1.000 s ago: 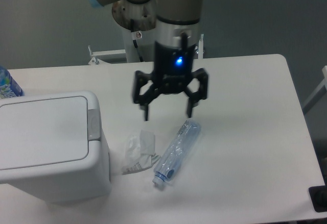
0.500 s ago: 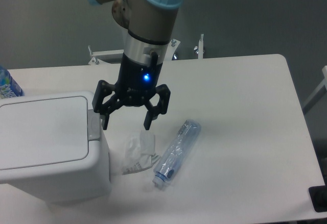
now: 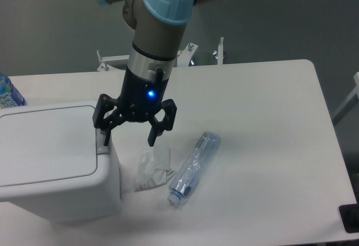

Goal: Open the trash can
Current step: 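Push the gripper against the lid edge to flip the lid open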

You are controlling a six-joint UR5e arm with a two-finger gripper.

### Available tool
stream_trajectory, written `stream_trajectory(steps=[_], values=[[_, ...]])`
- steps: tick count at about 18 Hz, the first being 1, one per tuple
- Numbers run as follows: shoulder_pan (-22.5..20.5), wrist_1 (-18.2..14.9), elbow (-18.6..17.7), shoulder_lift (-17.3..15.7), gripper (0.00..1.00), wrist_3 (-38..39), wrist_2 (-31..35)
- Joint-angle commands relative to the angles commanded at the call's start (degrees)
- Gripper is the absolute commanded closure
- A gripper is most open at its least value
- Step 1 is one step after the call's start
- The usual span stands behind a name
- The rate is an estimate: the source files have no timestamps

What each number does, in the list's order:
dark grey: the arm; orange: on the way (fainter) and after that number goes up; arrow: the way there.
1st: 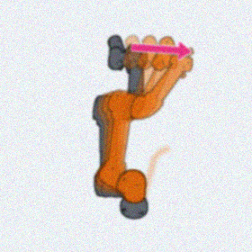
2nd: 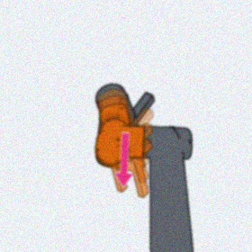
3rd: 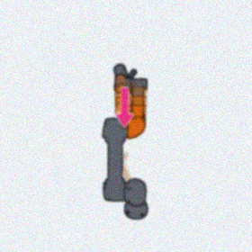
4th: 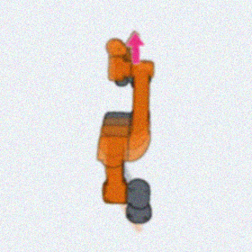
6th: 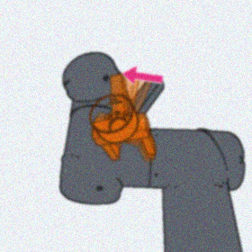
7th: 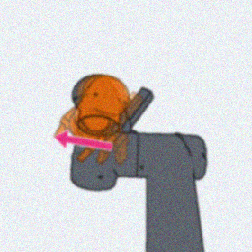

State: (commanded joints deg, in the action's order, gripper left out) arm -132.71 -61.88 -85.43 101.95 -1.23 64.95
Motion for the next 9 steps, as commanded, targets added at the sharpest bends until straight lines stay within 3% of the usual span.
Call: stream_trajectory(steps=[9], values=[[0.0,0.0,-0.62,0.35,0.0,0.0,0.09]])
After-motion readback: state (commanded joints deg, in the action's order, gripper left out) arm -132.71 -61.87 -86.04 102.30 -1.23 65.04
